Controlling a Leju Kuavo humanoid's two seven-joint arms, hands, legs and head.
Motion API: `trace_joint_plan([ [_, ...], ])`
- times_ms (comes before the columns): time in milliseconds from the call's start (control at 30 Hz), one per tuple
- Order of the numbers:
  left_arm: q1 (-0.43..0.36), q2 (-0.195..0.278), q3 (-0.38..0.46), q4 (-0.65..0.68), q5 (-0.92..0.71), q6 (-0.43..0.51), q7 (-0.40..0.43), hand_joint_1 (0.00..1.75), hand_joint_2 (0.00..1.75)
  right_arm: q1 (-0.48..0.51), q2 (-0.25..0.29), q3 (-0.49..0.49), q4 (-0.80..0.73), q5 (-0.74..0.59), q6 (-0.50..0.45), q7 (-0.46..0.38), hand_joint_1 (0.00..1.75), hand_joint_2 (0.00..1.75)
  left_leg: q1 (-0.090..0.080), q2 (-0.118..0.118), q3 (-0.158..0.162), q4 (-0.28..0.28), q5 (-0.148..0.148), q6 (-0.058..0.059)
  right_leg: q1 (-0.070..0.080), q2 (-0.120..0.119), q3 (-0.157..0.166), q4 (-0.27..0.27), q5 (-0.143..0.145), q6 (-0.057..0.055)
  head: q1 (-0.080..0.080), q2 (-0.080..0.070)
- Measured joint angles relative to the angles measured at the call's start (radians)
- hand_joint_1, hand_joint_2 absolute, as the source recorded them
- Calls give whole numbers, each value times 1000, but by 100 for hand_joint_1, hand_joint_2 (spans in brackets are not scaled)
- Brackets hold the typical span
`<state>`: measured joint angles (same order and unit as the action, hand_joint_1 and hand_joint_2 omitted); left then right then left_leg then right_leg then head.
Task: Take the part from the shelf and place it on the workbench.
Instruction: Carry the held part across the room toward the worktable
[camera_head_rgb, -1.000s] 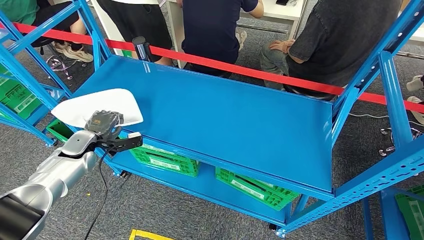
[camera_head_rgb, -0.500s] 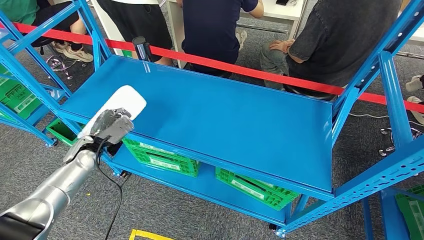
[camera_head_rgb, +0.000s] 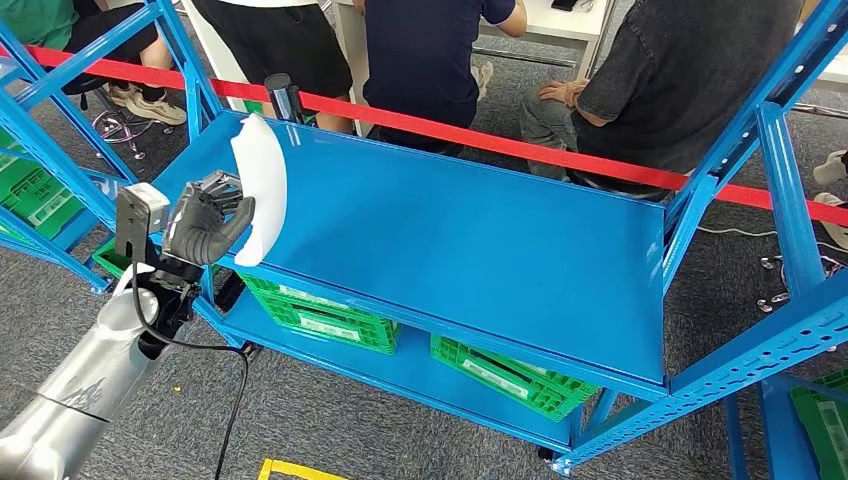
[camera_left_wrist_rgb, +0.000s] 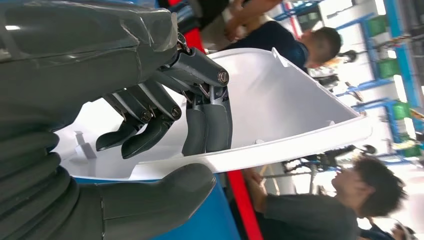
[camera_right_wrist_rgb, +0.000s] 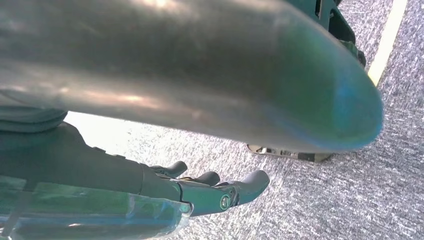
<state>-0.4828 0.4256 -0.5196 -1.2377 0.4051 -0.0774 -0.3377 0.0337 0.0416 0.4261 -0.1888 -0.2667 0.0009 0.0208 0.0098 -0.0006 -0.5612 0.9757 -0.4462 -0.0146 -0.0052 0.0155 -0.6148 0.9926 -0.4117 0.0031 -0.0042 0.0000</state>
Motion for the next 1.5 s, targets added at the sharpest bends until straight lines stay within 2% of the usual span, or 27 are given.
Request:
trace_joint_plan([
  [400, 31, 23, 9, -119, 56, 0, -17, 175, 175, 0, -1, 2, 0, 0, -6, -2, 0, 0, 0, 0, 0, 0, 0, 0, 0, 0, 0, 0, 0, 0, 0, 0],
  [700, 123, 3, 83, -283, 145, -21, -15, 175, 175, -6, 0, 28, 0, 6, -8, -5, 0, 0, 0, 0, 0, 0, -1, 0, 0, 0, 0, 0, 0, 0, 0, 0],
  [1100, 269, -30, 189, -552, 32, 26, -58, 175, 175, -8, -11, 67, 0, 23, -12, -7, 0, 0, 0, 0, 0, 0, -1, 0, 0, 0, 0, 0, 0, 0, 0, 0],
  [1500, 303, -41, 208, -615, 26, 27, -59, 175, 175, -12, -16, 76, 0, 25, -12, -7, 0, 0, 0, 0, 0, 0, -1, 0, 0, 0, 1, 0, 0, 0, 0, 0],
])
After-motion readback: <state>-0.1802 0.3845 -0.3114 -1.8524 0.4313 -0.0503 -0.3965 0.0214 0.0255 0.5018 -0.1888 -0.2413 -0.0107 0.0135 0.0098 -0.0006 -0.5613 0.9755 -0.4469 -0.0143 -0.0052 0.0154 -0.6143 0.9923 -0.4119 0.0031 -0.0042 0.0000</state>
